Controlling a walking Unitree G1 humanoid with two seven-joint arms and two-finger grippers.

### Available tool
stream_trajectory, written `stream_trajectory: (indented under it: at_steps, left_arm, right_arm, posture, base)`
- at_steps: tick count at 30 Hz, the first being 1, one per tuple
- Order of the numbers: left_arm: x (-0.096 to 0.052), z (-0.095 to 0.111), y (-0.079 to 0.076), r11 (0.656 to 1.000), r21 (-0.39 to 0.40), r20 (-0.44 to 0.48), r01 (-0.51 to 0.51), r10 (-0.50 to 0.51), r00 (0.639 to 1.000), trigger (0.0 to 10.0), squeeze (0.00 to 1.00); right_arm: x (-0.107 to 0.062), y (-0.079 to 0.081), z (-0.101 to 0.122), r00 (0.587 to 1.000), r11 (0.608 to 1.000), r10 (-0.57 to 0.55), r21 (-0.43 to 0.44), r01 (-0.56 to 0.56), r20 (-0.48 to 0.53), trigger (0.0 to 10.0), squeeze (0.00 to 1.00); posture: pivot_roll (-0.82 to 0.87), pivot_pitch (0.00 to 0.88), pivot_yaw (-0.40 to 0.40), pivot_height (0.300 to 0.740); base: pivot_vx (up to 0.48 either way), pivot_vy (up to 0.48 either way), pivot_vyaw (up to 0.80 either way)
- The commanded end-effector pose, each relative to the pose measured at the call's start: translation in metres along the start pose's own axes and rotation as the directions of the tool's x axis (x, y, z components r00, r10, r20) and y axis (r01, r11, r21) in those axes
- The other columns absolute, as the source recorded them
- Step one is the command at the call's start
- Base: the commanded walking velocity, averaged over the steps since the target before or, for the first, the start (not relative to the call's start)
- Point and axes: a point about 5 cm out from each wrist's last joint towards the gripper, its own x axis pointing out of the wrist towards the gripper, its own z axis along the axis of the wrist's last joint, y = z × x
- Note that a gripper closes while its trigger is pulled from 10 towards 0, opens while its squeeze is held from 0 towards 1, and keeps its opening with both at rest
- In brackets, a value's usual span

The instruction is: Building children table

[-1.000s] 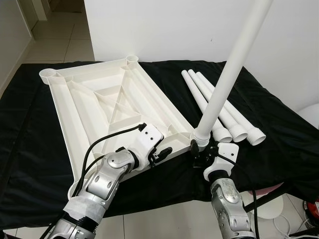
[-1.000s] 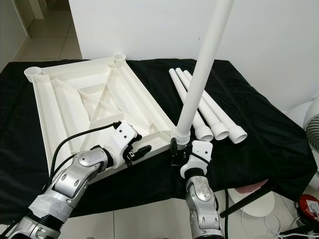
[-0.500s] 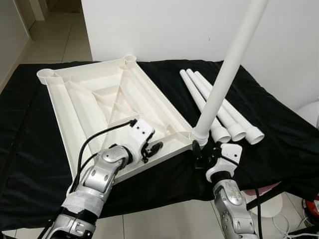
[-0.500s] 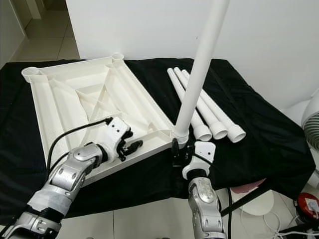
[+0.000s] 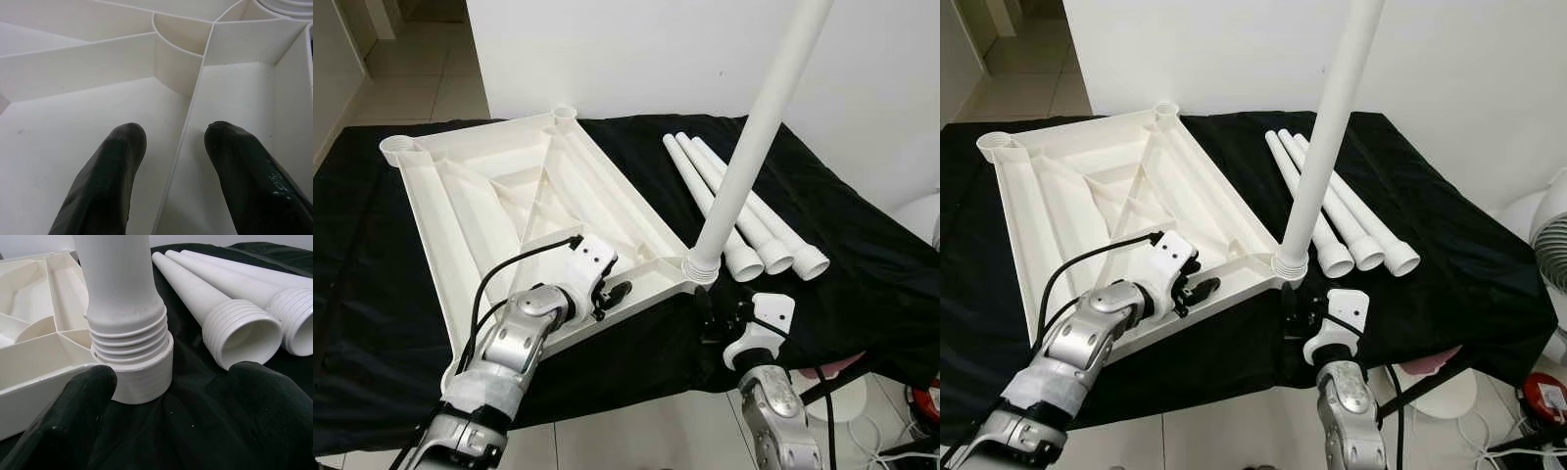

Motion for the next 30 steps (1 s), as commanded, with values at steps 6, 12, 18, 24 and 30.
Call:
stream_trajectory:
  at_steps: [6,12,18,24,30]
  left_arm:
    - [-0.007,-0.019,0.030,0.932,-0.035,-0.146,-0.361,0.353,0.924,10.0,0.00]
    - [-0.010,-0.018,0.035,0.909,-0.077,-0.161,-0.409,0.393,0.905,0.0,0.00]
    - [-0.010,-0.014,0.036,0.906,-0.066,-0.161,-0.418,0.404,0.900,0.0,0.00]
    - [-0.012,-0.012,0.036,0.904,-0.073,-0.158,-0.422,0.407,0.899,0.0,0.00]
    - [-0.014,-0.009,0.034,0.913,-0.051,-0.154,-0.404,0.392,0.907,0.0,0.00]
  right_arm:
    - [-0.002,0.000,0.001,1.000,1.000,-0.010,0.006,0.010,0.010,10.0,0.00]
    - [-0.001,0.000,0.002,1.000,1.000,-0.012,0.008,0.012,0.013,10.0,0.00]
    - [0.001,0.000,0.003,1.000,1.000,-0.013,0.006,0.012,0.017,10.0,0.00]
    - [0.001,0.000,0.004,1.000,1.000,-0.011,0.004,0.011,0.019,10.0,0.00]
    - [0.003,0.000,0.004,1.000,1.000,-0.010,0.001,0.010,0.021,10.0,0.00]
  posture:
    - [0.02,0.062,-0.044,0.740]
    - [0.02,0.060,-0.045,0.740]
    - [0.02,0.056,-0.048,0.740]
    - [0.02,0.053,-0.048,0.740]
    - [0.02,0.049,-0.047,0.740]
  base:
    - [0.000,0.000,0.00]
    - [0.000,0.000,0.00]
    - [0.000,0.000,0.00]
    - [0.000,0.000,0.00]
    - [0.000,0.000,0.00]
